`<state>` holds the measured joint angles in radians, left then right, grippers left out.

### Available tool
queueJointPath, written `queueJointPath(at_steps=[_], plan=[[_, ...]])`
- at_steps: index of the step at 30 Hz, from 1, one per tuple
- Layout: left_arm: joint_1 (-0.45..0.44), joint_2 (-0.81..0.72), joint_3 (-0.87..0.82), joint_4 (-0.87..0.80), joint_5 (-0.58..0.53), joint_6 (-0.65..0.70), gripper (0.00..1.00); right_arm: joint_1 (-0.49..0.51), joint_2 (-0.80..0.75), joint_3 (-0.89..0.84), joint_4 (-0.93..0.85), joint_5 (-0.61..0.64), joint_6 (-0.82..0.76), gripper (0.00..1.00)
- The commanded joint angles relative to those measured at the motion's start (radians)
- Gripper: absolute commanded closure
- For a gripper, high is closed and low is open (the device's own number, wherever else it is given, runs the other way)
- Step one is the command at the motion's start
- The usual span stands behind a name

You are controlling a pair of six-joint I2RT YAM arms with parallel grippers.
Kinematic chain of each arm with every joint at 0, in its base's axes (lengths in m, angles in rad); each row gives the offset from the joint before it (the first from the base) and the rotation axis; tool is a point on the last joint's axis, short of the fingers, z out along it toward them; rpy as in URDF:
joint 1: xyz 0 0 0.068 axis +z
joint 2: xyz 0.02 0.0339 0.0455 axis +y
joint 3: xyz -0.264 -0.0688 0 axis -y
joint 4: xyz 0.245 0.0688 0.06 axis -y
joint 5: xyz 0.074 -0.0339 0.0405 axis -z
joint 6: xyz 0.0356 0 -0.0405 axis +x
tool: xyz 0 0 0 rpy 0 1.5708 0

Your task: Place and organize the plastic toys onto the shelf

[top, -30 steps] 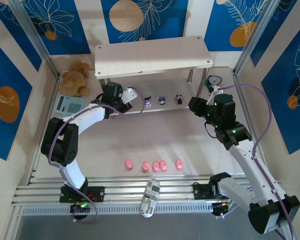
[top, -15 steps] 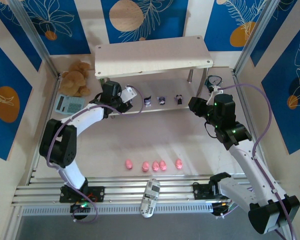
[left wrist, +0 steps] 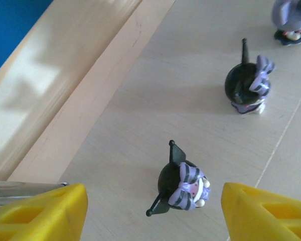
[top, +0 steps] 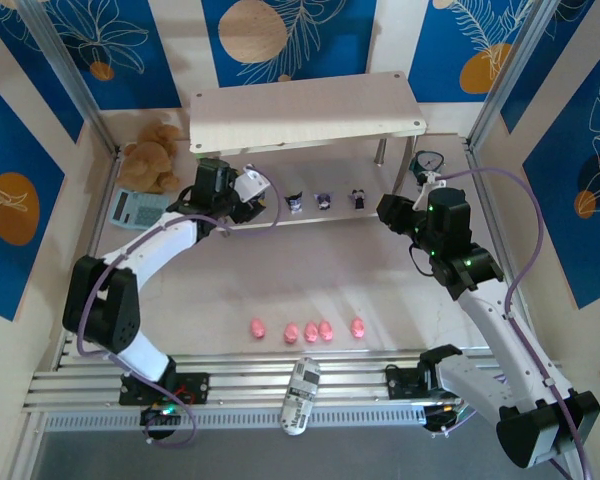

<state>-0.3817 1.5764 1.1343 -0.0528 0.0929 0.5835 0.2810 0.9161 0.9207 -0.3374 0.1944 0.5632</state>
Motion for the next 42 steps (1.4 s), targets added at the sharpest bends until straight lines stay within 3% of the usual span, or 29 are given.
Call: queueJointPath(at_steps=[1, 7, 11, 16, 21, 23, 26, 30, 42], plan=[[-0.009, -0.063, -0.025, -0.021, 0.069, -0.033, 0.32, 0.001, -0.02, 0.01, -0.058, 0.008, -0.039, 0.58], [-0.123, -0.189, -0.104, -0.052, -0.013, -0.087, 0.39, 0.008, -0.068, 0.037, -0.215, 0.015, -0.097, 0.57], [-0.283, -0.378, -0.131, -0.172, -0.105, -0.194, 0.54, 0.025, -0.093, 0.088, -0.379, -0.004, -0.131, 0.56], [-0.461, -0.595, -0.181, -0.284, -0.254, -0.486, 0.72, 0.098, -0.065, 0.141, -0.65, -0.019, -0.111, 0.54], [-0.591, -0.67, -0.266, -0.458, -0.509, -0.745, 0.74, 0.295, -0.062, 0.04, -0.782, 0.029, 0.047, 0.52], [-0.61, -0.655, -0.29, -0.506, -0.557, -0.817, 0.73, 0.392, -0.062, -0.038, -0.775, 0.069, 0.14, 0.52], [-0.62, -0.635, -0.321, -0.485, -0.534, -0.856, 0.72, 0.531, -0.001, -0.066, -0.741, 0.125, 0.238, 0.52], [-0.62, -0.647, -0.343, -0.422, -0.519, -0.857, 0.71, 0.595, 0.135, -0.112, -0.705, 0.122, 0.342, 0.52], [-0.619, -0.789, -0.398, -0.492, -0.577, -0.845, 0.67, 0.627, 0.297, -0.213, -0.572, 0.087, 0.402, 0.59]])
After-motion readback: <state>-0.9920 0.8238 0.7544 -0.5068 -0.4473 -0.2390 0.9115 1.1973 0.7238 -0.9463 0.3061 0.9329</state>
